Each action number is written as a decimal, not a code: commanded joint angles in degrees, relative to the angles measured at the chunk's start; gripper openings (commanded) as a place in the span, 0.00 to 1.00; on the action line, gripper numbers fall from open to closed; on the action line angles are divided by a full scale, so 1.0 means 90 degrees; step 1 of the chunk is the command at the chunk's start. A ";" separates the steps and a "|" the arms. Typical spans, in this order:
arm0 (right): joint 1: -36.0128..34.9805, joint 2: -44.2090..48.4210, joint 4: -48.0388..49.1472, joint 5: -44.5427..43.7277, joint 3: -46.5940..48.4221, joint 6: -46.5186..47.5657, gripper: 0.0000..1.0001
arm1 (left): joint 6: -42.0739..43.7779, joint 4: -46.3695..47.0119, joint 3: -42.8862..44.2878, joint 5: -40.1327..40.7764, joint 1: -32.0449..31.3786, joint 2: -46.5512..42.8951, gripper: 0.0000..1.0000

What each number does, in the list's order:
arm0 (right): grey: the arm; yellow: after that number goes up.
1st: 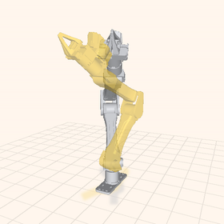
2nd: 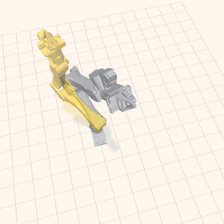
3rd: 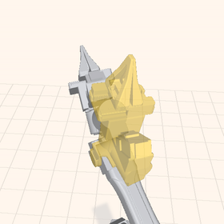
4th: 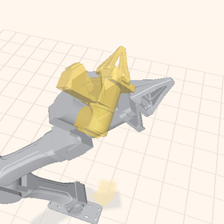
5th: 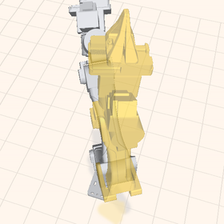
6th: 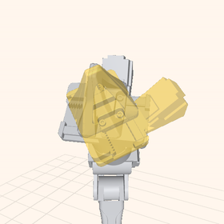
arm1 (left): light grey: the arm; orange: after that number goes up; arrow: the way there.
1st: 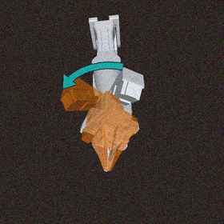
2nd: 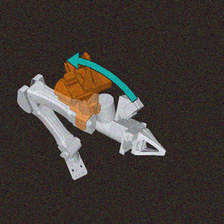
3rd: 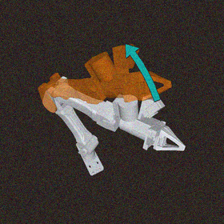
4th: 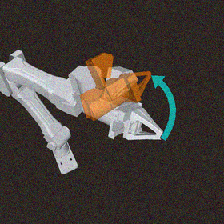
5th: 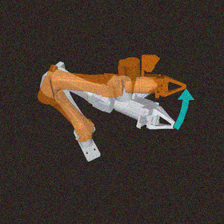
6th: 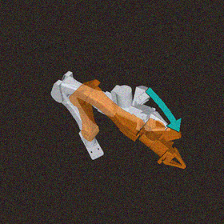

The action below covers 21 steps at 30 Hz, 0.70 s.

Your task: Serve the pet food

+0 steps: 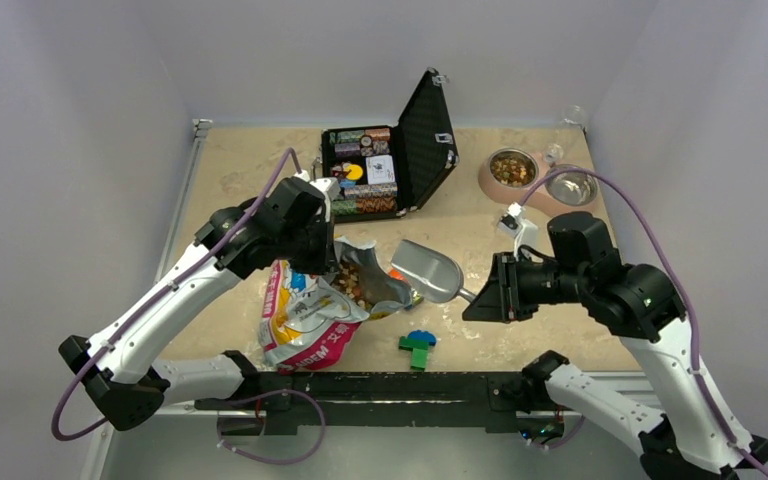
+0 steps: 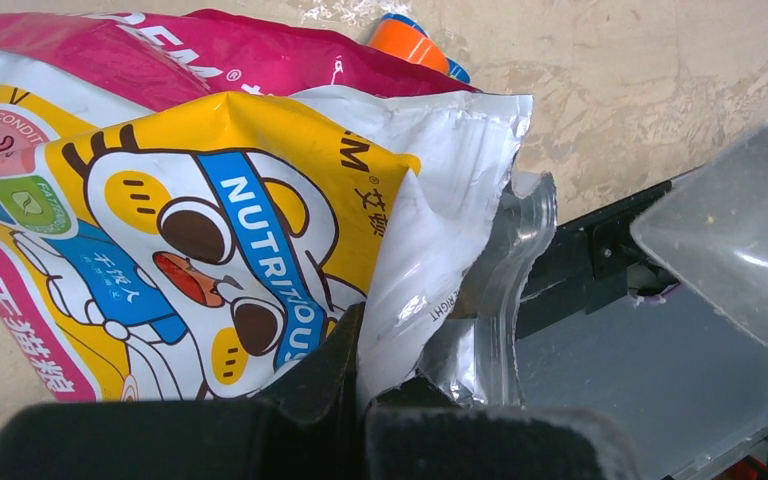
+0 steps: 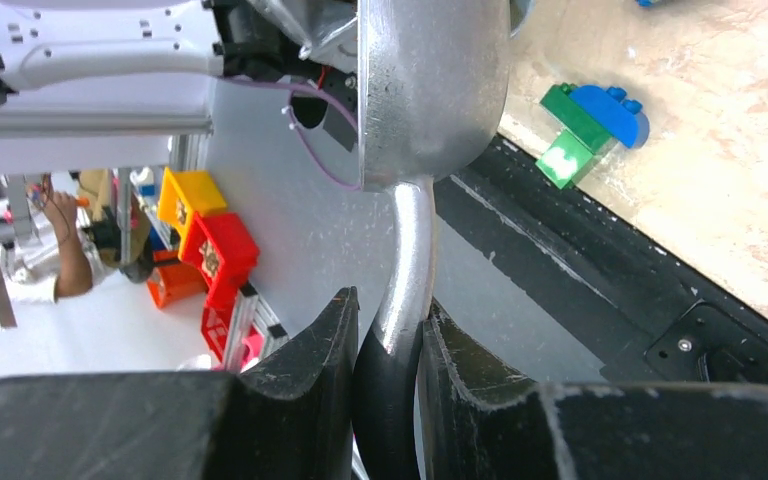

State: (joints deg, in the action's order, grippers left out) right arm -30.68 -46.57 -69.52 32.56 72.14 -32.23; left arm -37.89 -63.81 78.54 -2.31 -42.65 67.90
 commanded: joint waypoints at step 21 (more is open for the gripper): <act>-0.2382 -0.5705 -0.2365 -0.3924 0.4509 0.0544 0.00 | -0.0275 0.0515 0.0112 -0.0771 -0.0574 -0.0464 0.00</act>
State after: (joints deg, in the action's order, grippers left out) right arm -53.15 -94.24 -82.13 14.90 107.44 -31.70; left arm -37.93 -64.45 78.41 -2.39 -46.54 66.78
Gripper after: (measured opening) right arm 0.259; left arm 0.012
